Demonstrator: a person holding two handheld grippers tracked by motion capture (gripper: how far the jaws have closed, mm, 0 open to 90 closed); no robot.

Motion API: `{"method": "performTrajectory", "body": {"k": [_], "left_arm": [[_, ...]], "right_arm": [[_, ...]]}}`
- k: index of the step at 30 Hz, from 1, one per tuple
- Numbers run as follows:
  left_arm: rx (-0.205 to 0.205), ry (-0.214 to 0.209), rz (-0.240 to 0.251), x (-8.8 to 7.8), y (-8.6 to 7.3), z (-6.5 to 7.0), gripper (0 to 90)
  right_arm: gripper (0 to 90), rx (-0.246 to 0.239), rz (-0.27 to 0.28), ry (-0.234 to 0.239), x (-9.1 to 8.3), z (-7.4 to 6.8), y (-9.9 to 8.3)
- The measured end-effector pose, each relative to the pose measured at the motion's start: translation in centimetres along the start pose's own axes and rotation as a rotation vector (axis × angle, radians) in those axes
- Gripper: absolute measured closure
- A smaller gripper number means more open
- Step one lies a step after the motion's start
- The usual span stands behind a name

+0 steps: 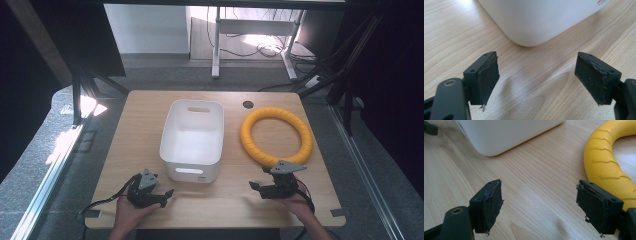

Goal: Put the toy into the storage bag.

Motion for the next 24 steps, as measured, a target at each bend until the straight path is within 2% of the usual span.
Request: {"method": "performTrajectory", "body": {"k": [9,15,19,22,24], "left_arm": [[-0.002,-0.006,-0.010,0.1,0.0,0.1,19.6],[-0.007,-0.004,-0.013,0.0,0.0,0.0,19.6],[-0.003,-0.010,-0.021,0.1,-0.1,0.1,19.9],[-0.001,-0.011,-0.021,0.1,-0.1,0.1,19.8],[-0.001,-0.008,-0.018,0.0,0.0,0.0,19.8]], "right_arm": [[24.4,-0.011,0.005,0.020,-0.5,0.0,0.7],[27.6,-0.031,0.002,-0.007,-1.6,1.0,2.4],[27.9,-0.043,-0.045,-0.029,-2.1,2.3,3.8],[28.2,-0.059,-0.069,-0.028,-2.2,2.8,4.6],[27.8,-0.070,-0.109,-0.024,-2.2,3.6,5.6]]}}
Point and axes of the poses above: each handheld gripper's, and its own axes: x roughly forward along the jaws, y roughly out of its top, z roughly to its right, the point moved 5 cm from there along x, roughly forward along the jaws, and after that the axes turned 7 degrees about y, right-handed, at the moved point
